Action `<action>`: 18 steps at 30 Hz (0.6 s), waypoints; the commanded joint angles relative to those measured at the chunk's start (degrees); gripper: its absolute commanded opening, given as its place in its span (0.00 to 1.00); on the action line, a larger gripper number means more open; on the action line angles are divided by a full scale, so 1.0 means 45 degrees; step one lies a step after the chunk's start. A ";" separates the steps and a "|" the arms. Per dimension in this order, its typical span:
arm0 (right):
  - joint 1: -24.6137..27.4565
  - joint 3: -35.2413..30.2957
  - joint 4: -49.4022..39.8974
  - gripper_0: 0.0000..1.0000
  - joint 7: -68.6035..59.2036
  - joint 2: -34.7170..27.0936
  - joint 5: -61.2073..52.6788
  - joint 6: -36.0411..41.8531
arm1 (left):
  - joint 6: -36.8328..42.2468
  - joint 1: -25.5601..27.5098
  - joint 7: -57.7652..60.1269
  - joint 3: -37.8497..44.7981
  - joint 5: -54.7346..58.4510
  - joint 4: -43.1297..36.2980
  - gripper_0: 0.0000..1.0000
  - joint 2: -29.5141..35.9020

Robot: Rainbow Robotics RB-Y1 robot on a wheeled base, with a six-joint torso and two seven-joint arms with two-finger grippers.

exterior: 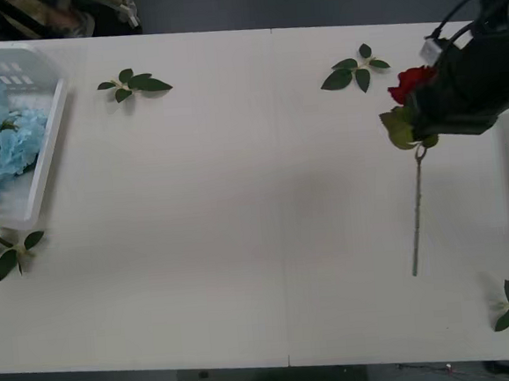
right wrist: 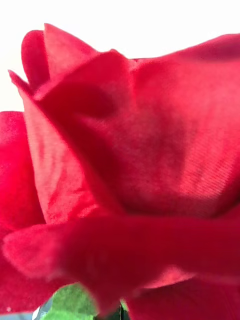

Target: Put the red flowers into the right box and the blue flowers into the left box

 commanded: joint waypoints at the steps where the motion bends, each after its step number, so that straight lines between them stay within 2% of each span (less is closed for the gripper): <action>1: 0.0740 -0.3082 -0.0682 0.00 0.2191 -0.0292 0.0290 0.1230 | -0.0074 -0.0182 0.0501 -0.0058 0.0235 -0.0678 1.00 -0.1437; 3: 0.1091 -0.4430 -0.0662 0.00 0.3499 -0.0449 0.0759 0.1230 | -0.0113 0.0111 0.0442 -0.0077 0.0157 -0.1244 1.00 -0.2297; 6: 0.1423 -0.5406 -0.0369 0.00 0.5843 -0.1093 0.1658 0.1230 | -0.0249 0.0638 0.0364 -0.0195 0.0059 -0.2455 1.00 -0.3605; 13: 0.1423 -0.5777 0.1760 0.00 0.7894 -0.2421 0.2576 0.1230 | -0.0269 0.1517 -0.0827 -0.0624 0.0118 -0.4408 1.00 -0.6437; 18: 0.1423 -0.5680 0.3849 0.00 0.9242 -0.3222 0.3181 -0.0441 | -0.0230 0.2200 -0.2898 -0.1347 0.0997 -0.4936 1.00 -0.8176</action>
